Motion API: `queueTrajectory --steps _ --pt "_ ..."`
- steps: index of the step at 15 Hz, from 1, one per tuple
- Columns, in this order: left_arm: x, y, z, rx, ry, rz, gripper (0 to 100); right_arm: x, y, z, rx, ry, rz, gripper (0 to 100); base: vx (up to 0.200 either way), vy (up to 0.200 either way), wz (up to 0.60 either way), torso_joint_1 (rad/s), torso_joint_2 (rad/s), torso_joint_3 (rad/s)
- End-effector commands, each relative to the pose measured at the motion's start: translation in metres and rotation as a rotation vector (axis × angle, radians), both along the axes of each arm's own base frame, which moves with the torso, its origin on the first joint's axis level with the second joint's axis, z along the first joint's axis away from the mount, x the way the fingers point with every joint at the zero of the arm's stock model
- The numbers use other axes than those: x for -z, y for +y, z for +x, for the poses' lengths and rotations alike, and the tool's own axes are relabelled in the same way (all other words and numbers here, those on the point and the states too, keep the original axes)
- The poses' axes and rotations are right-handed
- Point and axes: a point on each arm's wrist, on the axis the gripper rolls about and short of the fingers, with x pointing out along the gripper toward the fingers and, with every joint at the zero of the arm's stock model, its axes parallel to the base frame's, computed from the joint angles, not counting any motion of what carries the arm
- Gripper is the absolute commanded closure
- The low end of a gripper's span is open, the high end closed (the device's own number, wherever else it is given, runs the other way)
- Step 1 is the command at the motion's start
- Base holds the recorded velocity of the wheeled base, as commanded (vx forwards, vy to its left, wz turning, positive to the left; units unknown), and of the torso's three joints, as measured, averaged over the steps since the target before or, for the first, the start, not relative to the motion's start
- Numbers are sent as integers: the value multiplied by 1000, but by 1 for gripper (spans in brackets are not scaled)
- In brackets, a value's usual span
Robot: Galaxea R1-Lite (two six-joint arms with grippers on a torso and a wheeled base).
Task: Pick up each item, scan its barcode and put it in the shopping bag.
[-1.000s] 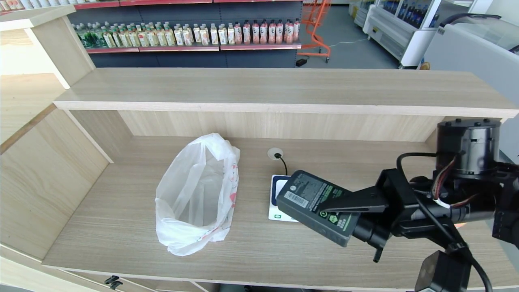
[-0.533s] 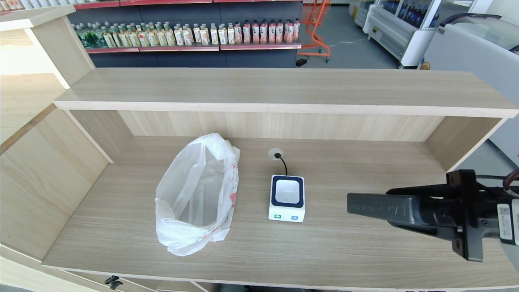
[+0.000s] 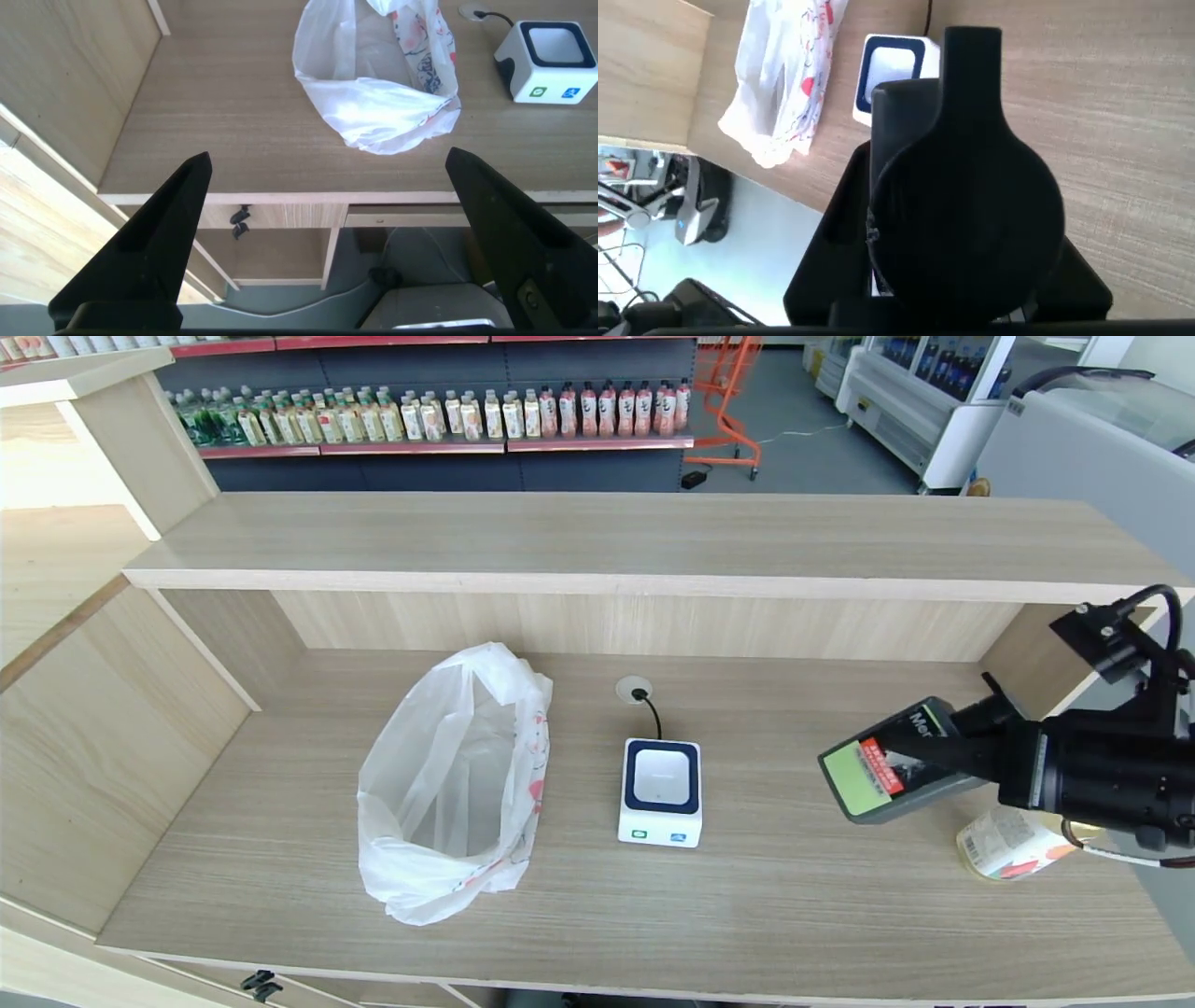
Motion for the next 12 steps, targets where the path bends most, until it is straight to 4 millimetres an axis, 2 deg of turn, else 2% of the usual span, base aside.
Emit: queueTrajectory --steps 1,3,5,8,10,12 --pt "0 0 0 0 2 0 0 39 28 41 14 165 38 100 0 0 0 0 0 0" --pt "0 0 0 0 2 0 0 46 48 56 -3 164 33 100 0 0 0 0 0 0" --pt "0 0 0 0 3 1 0 51 73 59 -28 174 10 100 0 0 0 0 0 0" --pt "0 0 0 0 3 0 0 57 102 74 -44 171 -14 100 0 0 0 0 0 0" --pt "0 0 0 0 2 0 0 58 112 84 -35 156 -22 100 0 0 0 0 0 0" --pt "0 0 0 0 2 0 0 67 122 99 -2 154 -51 100 0 0 0 0 0 0"
